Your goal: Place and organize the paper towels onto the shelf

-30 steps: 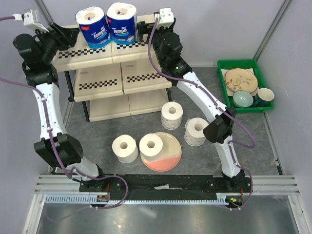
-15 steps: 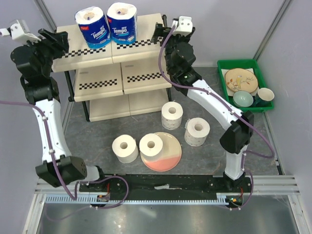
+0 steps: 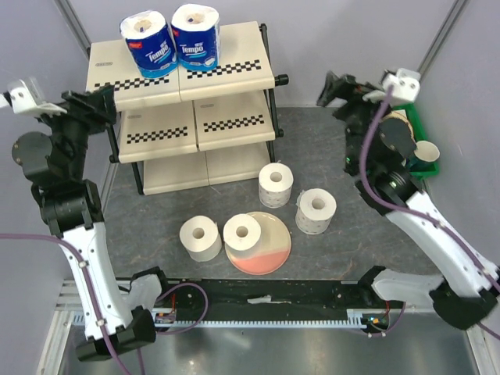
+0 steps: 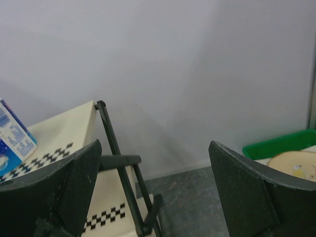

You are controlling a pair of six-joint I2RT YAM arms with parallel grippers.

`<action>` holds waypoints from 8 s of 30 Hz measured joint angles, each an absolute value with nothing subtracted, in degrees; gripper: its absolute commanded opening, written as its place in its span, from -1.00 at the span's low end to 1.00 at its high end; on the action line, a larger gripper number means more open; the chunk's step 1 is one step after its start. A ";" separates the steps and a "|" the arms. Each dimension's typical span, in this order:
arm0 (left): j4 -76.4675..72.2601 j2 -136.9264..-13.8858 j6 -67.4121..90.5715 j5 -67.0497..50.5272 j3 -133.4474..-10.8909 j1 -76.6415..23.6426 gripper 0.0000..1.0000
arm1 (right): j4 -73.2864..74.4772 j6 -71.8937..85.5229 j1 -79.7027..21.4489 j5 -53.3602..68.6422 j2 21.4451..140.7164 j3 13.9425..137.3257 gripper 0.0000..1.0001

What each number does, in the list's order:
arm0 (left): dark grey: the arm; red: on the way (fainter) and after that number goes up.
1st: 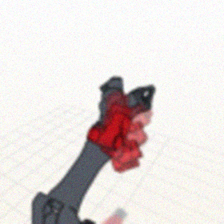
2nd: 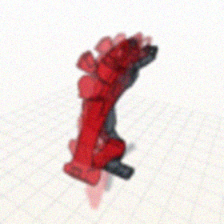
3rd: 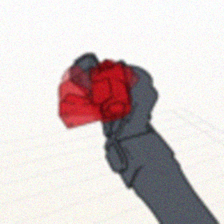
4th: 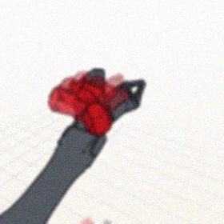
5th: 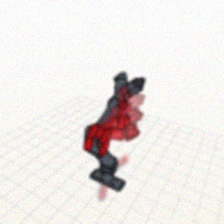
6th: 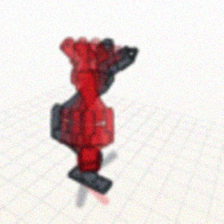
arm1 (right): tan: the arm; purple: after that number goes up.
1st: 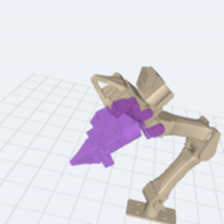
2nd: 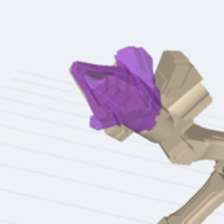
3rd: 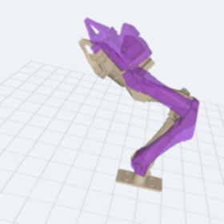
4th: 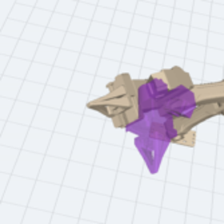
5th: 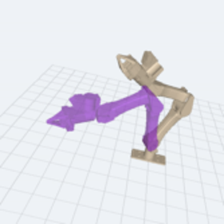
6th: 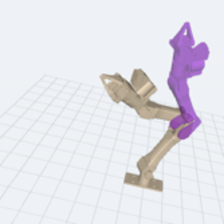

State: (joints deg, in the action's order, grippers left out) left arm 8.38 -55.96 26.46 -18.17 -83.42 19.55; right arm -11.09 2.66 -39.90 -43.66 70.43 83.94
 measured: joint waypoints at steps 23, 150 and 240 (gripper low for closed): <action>14.85 -28.86 30.22 -46.19 -48.62 19.53 0.28 | 31.33 29.43 -39.86 -44.49 39.48 51.05 0.97; -1.23 -99.74 26.13 18.79 -64.77 -46.59 0.26 | 30.57 49.10 -36.84 -33.65 54.61 35.88 0.57; 4.84 -100.09 22.41 12.80 -67.99 -48.14 -0.46 | 40.82 40.71 -35.33 -39.09 40.42 41.60 -0.28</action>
State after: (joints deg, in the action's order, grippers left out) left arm 4.84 -100.09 22.41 12.80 -67.99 -48.14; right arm 40.82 40.71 -35.33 -39.09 40.42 41.60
